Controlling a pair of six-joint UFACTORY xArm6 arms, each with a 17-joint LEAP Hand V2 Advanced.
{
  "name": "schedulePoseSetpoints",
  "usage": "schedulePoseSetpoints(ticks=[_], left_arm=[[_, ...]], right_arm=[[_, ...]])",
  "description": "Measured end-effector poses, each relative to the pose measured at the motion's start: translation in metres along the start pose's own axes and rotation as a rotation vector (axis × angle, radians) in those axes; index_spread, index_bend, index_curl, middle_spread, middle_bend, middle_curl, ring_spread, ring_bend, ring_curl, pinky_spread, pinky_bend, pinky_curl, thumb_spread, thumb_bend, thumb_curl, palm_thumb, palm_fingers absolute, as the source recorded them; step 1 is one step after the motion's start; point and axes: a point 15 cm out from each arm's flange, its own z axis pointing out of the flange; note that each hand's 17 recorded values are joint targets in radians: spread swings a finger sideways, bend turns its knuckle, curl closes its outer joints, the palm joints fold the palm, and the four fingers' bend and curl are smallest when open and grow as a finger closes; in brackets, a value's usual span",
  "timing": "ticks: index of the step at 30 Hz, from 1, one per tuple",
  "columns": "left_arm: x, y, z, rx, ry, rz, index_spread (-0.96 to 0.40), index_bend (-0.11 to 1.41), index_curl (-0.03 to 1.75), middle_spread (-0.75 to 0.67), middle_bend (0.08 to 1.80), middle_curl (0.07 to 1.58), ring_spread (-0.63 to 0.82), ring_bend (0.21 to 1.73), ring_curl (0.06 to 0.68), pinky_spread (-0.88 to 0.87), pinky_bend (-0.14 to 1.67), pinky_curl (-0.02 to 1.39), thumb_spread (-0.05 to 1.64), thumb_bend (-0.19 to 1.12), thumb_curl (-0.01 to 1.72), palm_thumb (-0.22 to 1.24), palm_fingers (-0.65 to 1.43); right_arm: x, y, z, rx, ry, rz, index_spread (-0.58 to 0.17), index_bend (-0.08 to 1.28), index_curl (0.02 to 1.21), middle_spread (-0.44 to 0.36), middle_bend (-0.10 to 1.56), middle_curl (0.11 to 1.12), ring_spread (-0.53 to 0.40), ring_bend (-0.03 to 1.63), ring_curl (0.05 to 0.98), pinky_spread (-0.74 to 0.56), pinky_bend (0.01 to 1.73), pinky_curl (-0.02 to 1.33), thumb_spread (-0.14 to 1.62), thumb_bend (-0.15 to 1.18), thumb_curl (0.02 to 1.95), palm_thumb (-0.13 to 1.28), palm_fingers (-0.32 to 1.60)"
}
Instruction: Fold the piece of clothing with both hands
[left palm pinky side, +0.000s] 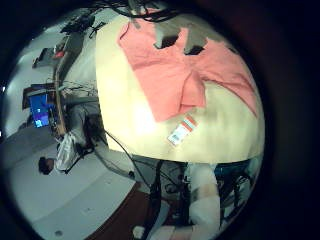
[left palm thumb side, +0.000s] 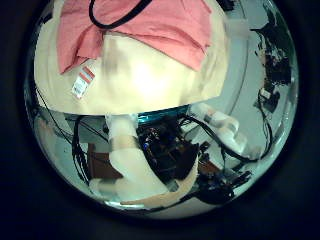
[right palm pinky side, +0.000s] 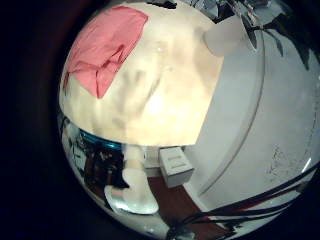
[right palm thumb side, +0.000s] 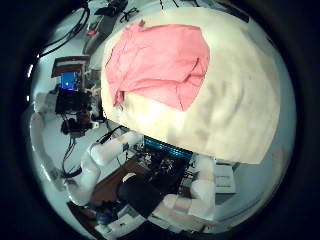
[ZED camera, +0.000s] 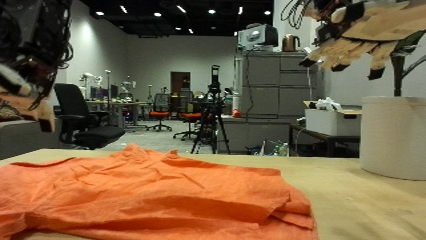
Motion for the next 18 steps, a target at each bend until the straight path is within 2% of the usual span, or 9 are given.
schedulePoseSetpoints(ticks=[6,9,14,18], left_arm=[[-0.015,-0.006,0.030,0.016,-0.013,-0.031,-0.04,0.17,0.30,0.03,0.19,0.35,0.38,0.55,0.211,0.44,0.37,0.31,0.94,-0.02,0.27,0.03,0.11],[-0.020,-0.014,0.040,0.042,-0.020,-0.042,-0.05,0.17,0.30,0.06,0.17,0.34,0.38,0.55,0.211,0.44,0.38,0.31,0.94,-0.02,0.28,0.05,0.09],[-0.025,-0.017,0.061,0.047,-0.033,-0.046,-0.10,0.09,0.27,0.13,0.20,0.34,0.40,0.58,0.222,0.44,0.44,0.33,0.93,-0.03,0.29,0.07,0.02],[-0.027,-0.019,0.078,0.054,-0.047,-0.052,-0.09,0.15,0.26,0.16,0.23,0.34,0.41,0.58,0.218,0.44,0.44,0.32,0.91,-0.03,0.30,0.09,0.04]], right_arm=[[-0.008,-0.007,0.012,-0.042,0.001,-0.027,-0.298,0.17,0.29,0.165,0.19,0.31,0.283,0.38,0.258,0.42,0.42,0.29,1.02,-0.03,0.27,0.14,0.11],[-0.008,-0.010,0.013,-0.047,0.001,-0.031,-0.298,0.17,0.29,0.166,0.19,0.31,0.294,0.36,0.251,0.41,0.42,0.29,1.02,-0.03,0.27,0.13,0.10],[-0.013,-0.013,0.017,-0.060,0.004,-0.047,-0.302,0.17,0.29,0.160,0.19,0.31,0.301,0.33,0.242,0.41,0.42,0.29,1.02,-0.03,0.27,0.13,0.09],[-0.014,-0.015,0.022,-0.077,0.005,-0.052,-0.302,0.17,0.29,0.155,0.19,0.31,0.303,0.31,0.237,0.41,0.42,0.29,1.02,-0.02,0.27,0.13,0.08]])
